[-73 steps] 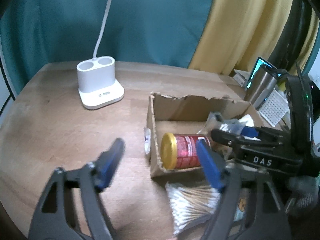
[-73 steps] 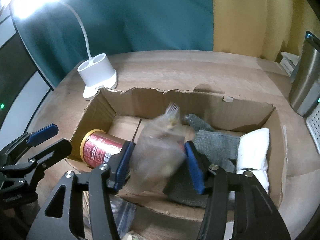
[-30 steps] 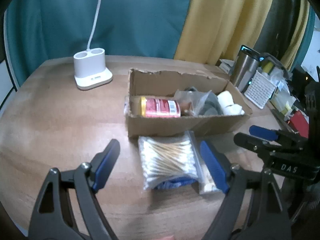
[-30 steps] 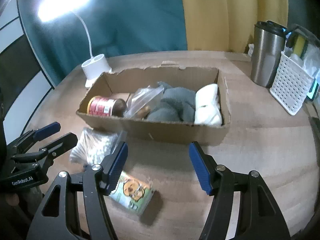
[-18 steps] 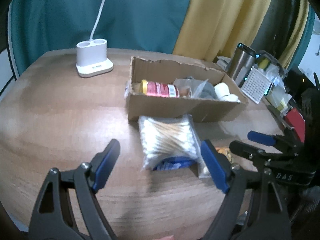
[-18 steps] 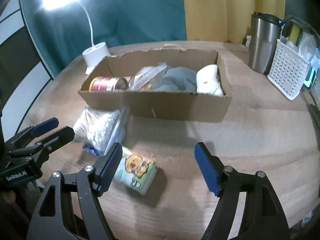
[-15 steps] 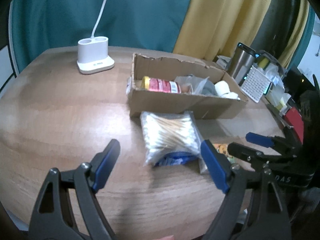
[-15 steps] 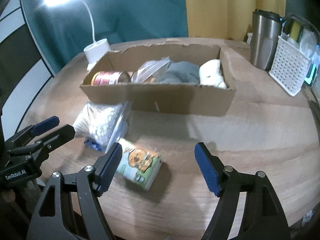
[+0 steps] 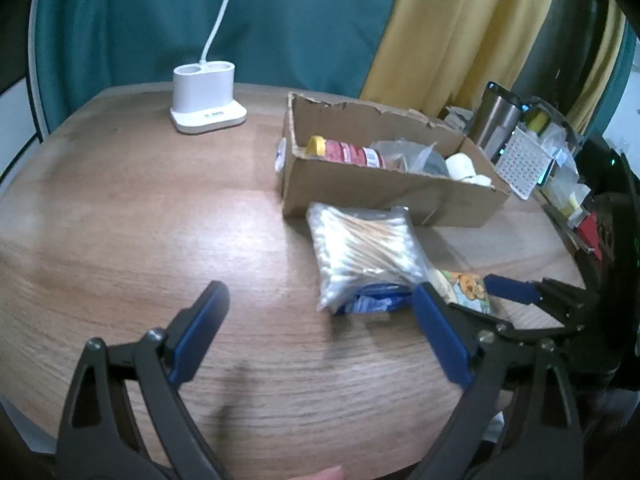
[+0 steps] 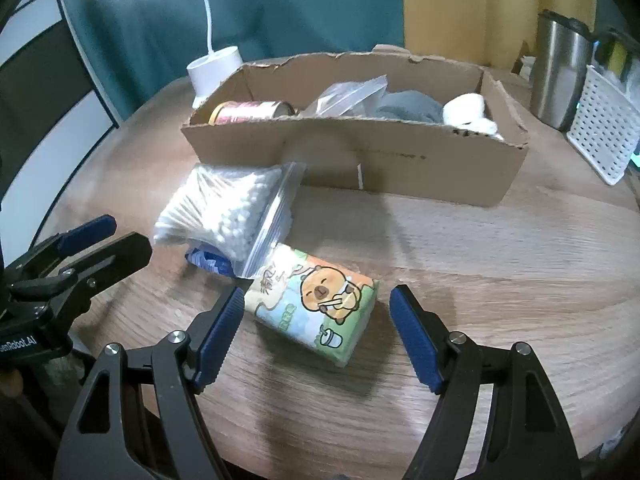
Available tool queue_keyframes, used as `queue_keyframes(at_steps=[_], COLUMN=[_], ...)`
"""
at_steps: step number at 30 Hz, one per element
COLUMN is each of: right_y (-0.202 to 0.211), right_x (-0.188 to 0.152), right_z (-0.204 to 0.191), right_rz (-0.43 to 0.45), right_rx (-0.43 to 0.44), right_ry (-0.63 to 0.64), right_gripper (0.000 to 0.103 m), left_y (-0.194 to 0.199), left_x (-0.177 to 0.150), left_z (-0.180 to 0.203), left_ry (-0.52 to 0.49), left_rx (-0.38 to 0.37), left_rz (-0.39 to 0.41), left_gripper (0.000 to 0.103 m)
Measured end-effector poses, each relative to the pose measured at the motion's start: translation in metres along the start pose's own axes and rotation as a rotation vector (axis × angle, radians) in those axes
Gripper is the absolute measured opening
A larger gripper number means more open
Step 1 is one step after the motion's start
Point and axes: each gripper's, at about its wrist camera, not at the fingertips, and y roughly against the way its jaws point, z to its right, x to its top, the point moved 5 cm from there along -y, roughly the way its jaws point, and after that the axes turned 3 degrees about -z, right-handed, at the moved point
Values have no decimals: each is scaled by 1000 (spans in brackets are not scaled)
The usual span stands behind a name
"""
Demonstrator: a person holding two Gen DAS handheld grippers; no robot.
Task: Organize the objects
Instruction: 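Move both tools toward the cotton swab bag and tissue pack, then grasp the cotton swab bag with the left tool while the right tool grasps the cartoon tissue pack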
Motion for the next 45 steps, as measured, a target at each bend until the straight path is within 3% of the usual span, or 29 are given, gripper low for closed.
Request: queue_keyframes(at_steps=[14,30,41,45], right_y=[-6,3,-2,-5], right_x=[-1,1,11,13], right_z=[9,73,72,68], right_rz=[0,26,30,29], right_rx=[38,18,14,-3], right_ry=[10,-86,-80,-77], right_gripper=[78,78,78,78], left_y=[-22,-61,-70,-67], left_x=[12,30,28,27], left_z=[24,44,46,47], left_ry=[-48,-98,-115,-128], left_rx=[38,102,64,45], left_rz=[-32,-88,-113,-110], left_gripper=[94,94,93,83])
